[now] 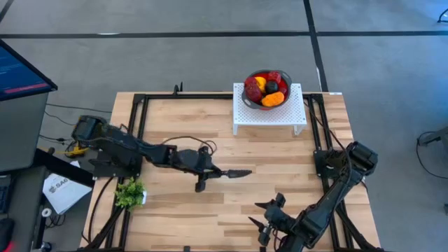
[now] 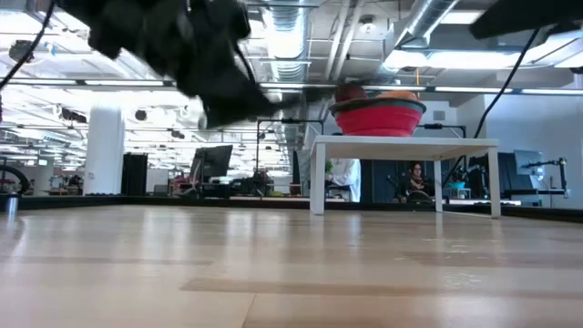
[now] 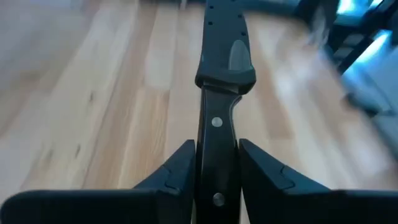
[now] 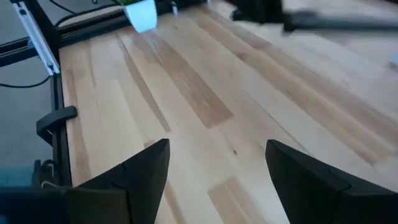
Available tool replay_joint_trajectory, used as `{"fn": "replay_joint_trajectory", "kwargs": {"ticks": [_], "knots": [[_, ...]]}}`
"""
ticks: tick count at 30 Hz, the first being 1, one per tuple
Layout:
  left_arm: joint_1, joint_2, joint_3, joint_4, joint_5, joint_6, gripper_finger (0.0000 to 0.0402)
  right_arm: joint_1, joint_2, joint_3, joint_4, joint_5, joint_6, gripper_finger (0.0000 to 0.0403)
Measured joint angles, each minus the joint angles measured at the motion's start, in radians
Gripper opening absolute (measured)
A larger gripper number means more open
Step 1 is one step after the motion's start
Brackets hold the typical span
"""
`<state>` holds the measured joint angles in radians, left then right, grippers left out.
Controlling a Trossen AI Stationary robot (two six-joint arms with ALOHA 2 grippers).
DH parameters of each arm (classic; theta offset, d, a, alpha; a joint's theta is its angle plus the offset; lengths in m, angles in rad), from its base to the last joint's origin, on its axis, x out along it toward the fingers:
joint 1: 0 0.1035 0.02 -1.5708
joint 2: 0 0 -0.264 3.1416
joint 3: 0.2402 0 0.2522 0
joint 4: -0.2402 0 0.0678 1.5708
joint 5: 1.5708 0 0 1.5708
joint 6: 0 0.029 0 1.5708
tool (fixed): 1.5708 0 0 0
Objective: Pick & Place Fruit
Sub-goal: Put the black knife on the shelf
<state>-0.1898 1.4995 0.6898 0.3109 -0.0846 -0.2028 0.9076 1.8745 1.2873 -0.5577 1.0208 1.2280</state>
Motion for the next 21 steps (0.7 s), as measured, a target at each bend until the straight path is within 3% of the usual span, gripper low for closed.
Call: {"fn": "replay_joint_trajectory", "kwargs": {"ticks": [4, 8, 13, 18, 21], "knots": [[-0.008, -0.131, -0.002, 0.089, 0.035, -0.007, 0.0085, -0.045, 0.021, -0.003, 0.091, 0.024, -0.146, 0.0260], [-0.029, -0.186, -0.001, 0.224, 0.114, -0.006, 0.0086, -0.121, 0.078, -0.006, 0.300, 0.079, -0.389, 0.0260], [-0.071, -0.192, 0.002, 0.390, 0.162, -0.005, 0.0091, -0.238, 0.176, -0.001, 0.746, 0.078, -0.784, 0.0260], [-0.103, -0.184, 0.000, 0.457, 0.165, 0.019, 0.0092, -0.337, 0.237, -0.001, 1.201, -0.080, -1.173, 0.0252], [-0.112, -0.184, 0.000, 0.473, 0.164, 0.019, 0.0093, -0.372, 0.241, -0.001, 1.381, -0.092, -1.322, 0.0239]]}}
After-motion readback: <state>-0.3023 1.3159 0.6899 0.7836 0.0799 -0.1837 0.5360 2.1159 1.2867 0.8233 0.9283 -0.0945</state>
